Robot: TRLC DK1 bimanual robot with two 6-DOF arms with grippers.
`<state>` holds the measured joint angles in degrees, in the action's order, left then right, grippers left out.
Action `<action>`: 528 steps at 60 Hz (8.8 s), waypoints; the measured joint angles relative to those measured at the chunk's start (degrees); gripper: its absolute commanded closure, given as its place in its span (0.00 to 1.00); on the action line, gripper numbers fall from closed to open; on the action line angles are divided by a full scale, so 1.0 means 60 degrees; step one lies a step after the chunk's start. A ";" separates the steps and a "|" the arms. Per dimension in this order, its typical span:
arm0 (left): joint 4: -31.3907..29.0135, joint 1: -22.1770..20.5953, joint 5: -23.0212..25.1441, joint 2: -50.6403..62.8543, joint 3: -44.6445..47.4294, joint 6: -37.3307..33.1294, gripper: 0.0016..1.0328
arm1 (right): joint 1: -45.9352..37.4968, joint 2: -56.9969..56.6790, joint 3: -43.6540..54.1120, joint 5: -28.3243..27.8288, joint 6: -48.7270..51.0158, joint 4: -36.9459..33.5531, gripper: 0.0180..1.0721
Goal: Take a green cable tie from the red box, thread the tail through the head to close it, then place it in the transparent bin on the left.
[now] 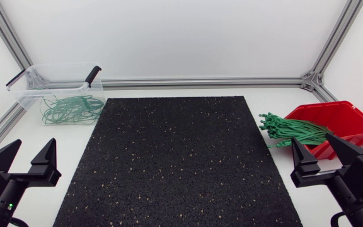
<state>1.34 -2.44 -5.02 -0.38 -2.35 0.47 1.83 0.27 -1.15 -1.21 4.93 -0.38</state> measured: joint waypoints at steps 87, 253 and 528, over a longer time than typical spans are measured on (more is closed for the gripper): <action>0.0000 -0.0106 0.0000 0.0000 0.0000 0.0004 0.04 | -0.0317 0.4750 -0.7420 -0.0219 0.0659 -0.5435 0.04; -0.0069 -0.0106 0.0288 0.0000 0.0000 0.0007 0.04 | -0.1945 1.2273 -0.5767 -0.0561 1.4732 -0.3187 0.66; -0.0109 -0.0106 0.0441 0.0135 0.0000 0.0149 0.04 | -0.2135 1.2145 -0.5169 -0.0208 1.5198 -0.2324 0.91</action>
<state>0.69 -3.07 -2.37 0.43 -2.35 1.37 -10.98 73.14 -32.16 -2.46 96.12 -14.33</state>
